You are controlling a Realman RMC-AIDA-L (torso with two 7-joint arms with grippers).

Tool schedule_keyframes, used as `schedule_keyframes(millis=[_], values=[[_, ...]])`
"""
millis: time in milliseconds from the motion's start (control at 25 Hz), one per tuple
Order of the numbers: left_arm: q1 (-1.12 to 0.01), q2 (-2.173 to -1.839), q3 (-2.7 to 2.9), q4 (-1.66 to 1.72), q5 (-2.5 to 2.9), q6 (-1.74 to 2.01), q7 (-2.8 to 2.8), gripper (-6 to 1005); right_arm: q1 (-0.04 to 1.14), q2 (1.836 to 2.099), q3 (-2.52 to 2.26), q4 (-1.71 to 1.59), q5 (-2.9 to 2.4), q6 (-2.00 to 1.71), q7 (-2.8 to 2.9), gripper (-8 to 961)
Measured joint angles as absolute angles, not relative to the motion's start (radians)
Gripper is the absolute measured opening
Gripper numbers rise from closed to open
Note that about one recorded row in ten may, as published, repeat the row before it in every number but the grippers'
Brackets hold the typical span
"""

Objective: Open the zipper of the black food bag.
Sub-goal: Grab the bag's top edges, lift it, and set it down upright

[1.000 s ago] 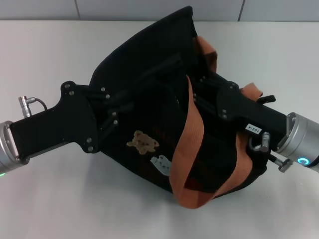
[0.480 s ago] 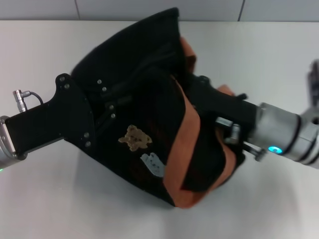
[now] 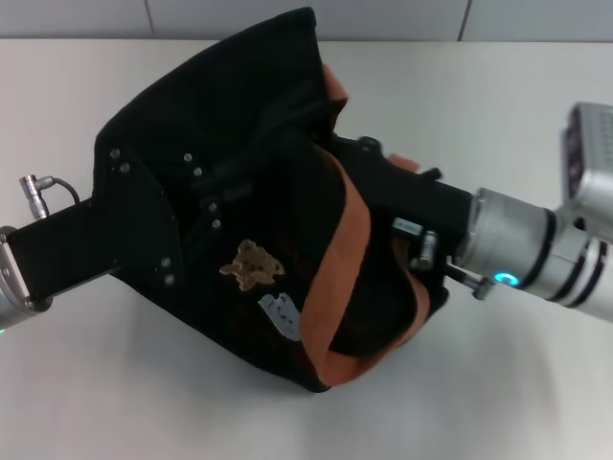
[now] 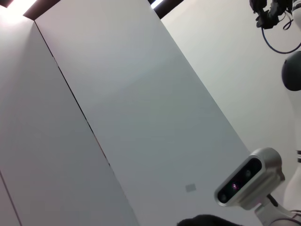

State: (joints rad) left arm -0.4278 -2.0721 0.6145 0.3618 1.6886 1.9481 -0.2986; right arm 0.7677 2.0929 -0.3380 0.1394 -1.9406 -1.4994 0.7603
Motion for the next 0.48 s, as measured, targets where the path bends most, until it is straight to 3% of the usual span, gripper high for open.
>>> schedule_keyframes(millis=[480], values=[[-0.419,-2.071,0.622,0.343,1.689,1.94,-0.275,93,0.592,2.085,-0.333,-0.017,-1.934,-1.633,0.94,357]])
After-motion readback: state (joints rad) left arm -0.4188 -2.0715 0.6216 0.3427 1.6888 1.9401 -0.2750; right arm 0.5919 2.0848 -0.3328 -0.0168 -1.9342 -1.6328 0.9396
